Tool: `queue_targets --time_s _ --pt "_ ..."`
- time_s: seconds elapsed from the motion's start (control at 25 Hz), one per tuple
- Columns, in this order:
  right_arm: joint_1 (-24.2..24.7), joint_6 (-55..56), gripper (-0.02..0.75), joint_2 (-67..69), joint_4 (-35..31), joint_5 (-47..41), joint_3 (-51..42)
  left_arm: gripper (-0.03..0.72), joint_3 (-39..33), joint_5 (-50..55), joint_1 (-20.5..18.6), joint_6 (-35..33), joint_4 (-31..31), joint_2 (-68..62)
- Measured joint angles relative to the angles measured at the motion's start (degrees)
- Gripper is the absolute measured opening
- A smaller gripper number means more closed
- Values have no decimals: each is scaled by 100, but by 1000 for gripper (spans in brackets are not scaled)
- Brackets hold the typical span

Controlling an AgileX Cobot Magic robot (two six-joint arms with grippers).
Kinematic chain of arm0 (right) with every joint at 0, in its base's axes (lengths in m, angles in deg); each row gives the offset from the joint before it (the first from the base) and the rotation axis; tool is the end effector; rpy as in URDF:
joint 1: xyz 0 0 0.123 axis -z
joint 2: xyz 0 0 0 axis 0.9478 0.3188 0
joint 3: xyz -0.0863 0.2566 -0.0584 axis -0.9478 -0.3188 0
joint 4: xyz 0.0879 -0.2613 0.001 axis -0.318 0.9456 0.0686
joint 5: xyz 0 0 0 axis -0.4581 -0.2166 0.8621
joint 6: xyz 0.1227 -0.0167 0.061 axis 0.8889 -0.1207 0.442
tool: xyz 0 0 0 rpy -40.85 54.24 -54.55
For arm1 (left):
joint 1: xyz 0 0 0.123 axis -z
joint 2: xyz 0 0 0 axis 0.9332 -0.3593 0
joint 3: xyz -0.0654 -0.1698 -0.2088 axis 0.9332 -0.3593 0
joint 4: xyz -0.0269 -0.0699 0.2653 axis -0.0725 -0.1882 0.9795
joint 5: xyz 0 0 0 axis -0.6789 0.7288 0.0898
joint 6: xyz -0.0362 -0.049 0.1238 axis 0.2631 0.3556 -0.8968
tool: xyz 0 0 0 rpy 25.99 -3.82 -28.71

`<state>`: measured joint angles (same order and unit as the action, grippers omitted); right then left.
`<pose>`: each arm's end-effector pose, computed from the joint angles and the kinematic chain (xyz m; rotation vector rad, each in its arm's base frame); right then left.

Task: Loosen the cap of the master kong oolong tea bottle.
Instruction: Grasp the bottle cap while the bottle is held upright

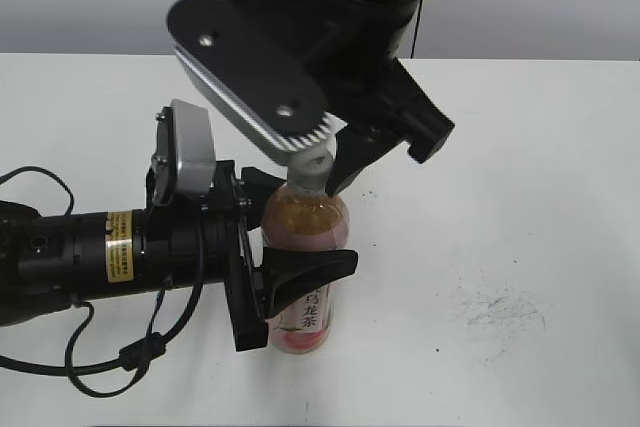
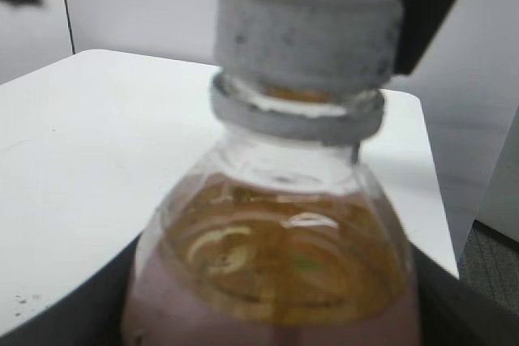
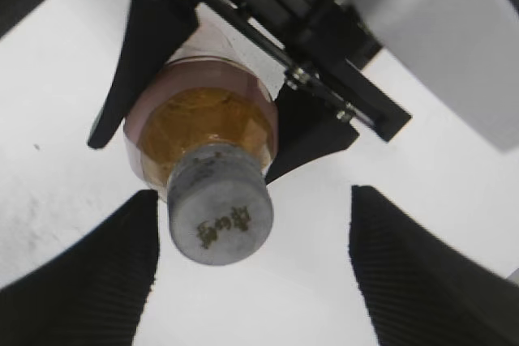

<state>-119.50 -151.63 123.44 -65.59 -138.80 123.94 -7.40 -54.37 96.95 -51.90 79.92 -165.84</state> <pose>0.2673 0.3175 0.2526 -2.7451 0.7407 -0.0602 0.2330 -0.2416 0.0941 1.1178 1.4605 -1.0190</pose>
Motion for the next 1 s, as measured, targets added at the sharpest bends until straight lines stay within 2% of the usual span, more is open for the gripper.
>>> queue_targets --time_s 0.04,0.12,0.32,0.6,0.76,1.0 --pt "0 855 567 0 47 11 4 447 0 0 0 0 0 0" --pt "0 2090 603 0 104 16 4 447 0 0 0 0 0 0" --pt "0 5170 591 0 127 16 4 447 0 0 0 0 0 0" --pt "0 8572 586 0 115 16 6 447 0 0 0 0 0 0" --pt "0 9399 581 -81 -91 23 -149 447 0 0 0 0 0 0" --pt "0 9722 546 -261 -126 18 -421 447 0 0 0 0 0 0"
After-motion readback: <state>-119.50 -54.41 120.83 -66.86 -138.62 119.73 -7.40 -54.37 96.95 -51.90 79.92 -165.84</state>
